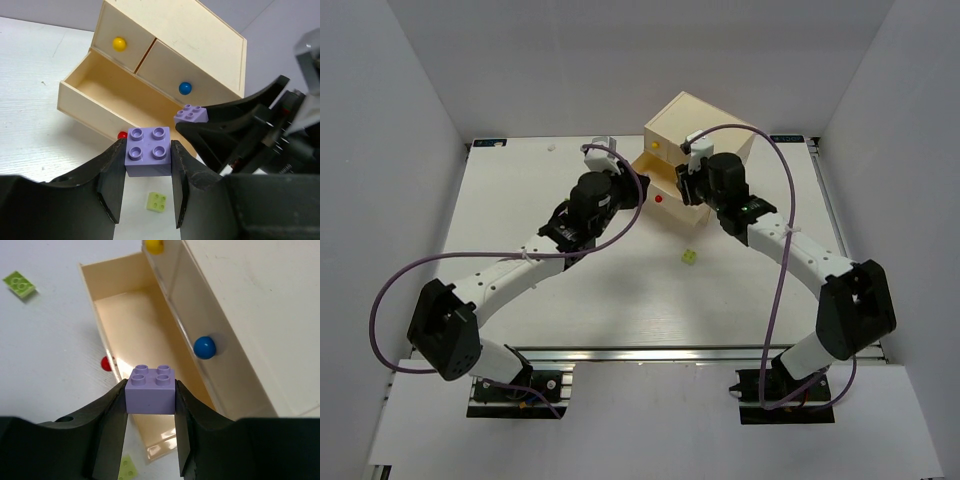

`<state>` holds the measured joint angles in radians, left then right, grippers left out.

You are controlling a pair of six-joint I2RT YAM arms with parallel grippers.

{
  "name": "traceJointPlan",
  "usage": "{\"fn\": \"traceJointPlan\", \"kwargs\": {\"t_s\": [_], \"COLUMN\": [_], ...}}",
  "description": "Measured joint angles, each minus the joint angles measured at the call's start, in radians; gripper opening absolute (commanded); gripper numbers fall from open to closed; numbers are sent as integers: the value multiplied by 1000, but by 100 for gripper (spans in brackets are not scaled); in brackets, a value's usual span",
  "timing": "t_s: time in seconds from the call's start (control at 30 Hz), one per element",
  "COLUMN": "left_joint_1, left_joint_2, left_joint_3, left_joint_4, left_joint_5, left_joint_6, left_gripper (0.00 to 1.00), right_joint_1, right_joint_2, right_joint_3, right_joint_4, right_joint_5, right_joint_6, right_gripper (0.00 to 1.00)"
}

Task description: Sort the legos into containers by color

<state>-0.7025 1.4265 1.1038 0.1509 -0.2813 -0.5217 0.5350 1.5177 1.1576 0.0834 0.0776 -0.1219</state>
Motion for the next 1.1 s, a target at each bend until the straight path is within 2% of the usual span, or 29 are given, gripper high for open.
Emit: {"fn": "traceJointPlan", "kwargs": {"t_s": [0.17,0.2,0.23,0.3,0.33,0.37,0.63,0.7,0.77,0.8,0.83,0.9,1.1], "left_joint_1": [2,2,3,3,3,3,6,6,6,7,10,14,40], "left_joint_2": [-34,-42,-47,-55,-58,-61,-62,-61,-58,-53,-44,-11,179], "left_joint_3": [-29,-35,-38,-42,-45,-49,-63,-63,-63,-60,-53,-26,119], "left_joint_4": [-1,-2,-2,-1,0,0,-5,-5,-5,-6,-8,-9,-6], "left_joint_5": [0,0,0,1,2,2,20,32,42,48,57,77,145], "left_joint_6": [22,27,28,32,34,35,36,36,35,34,34,26,-30], "left_gripper": [0,0,0,0,0,0,0,0,0,0,0,0,0], "right_joint_1": [0,0,0,0,0,0,0,0,-2,-3,-5,-11,-103], "right_joint_2": [56,66,76,86,88,89,92,92,89,82,66,5,-364], "right_joint_3": [51,63,75,85,85,85,97,100,101,100,92,56,-126], "right_joint_4": [-39,-44,-52,-62,-68,-76,-122,-129,-138,-143,-143,-134,-50], "right_joint_5": [67,74,77,78,77,77,63,56,43,31,16,-26,-183], "right_joint_6": [6,8,10,14,15,18,40,45,46,49,53,46,47], "right_gripper": [0,5,20,36,48,51,58,56,36,22,0,0,0]}}
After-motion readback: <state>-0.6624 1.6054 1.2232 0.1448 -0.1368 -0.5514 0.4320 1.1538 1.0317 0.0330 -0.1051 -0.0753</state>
